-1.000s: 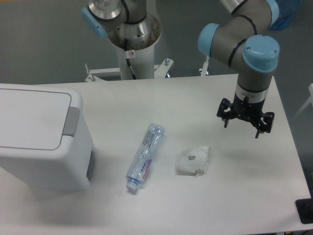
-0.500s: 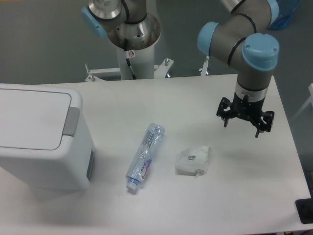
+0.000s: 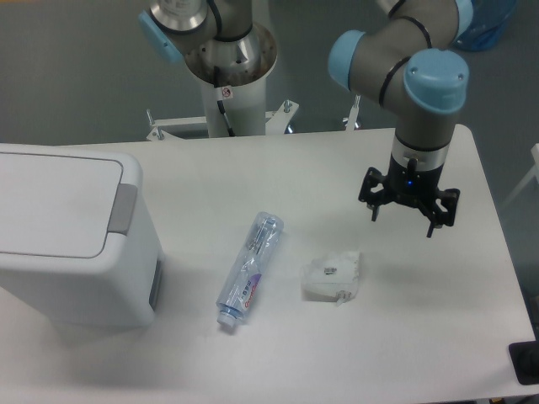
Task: Open the trash can
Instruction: 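Move the open gripper across the table to above the trash can lid, then press the gripper fingers down on the trash can lid edge to flip it open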
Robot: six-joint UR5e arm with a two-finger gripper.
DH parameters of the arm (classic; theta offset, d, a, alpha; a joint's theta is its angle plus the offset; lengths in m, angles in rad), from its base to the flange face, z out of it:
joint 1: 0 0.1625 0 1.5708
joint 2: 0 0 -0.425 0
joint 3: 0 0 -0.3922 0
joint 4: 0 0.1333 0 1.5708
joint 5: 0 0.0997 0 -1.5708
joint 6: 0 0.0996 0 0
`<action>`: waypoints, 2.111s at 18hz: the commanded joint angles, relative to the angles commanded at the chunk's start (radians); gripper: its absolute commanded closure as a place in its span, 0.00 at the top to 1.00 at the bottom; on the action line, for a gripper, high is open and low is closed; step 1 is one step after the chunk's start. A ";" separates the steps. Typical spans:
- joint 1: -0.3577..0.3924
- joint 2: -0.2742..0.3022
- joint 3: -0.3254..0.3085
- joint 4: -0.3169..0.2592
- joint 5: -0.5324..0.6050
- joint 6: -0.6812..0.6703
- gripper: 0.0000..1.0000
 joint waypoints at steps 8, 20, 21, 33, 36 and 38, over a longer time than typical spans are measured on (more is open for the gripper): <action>-0.043 0.044 0.041 0.000 -0.130 -0.415 1.00; -0.339 0.178 0.077 0.000 -0.206 -0.836 1.00; -0.357 0.189 0.066 0.002 -0.204 -0.838 1.00; -0.448 0.219 -0.044 0.074 -0.195 -0.825 1.00; -0.448 0.213 -0.044 0.074 -0.167 -0.822 1.00; -0.448 0.213 -0.046 0.074 -0.147 -0.819 1.00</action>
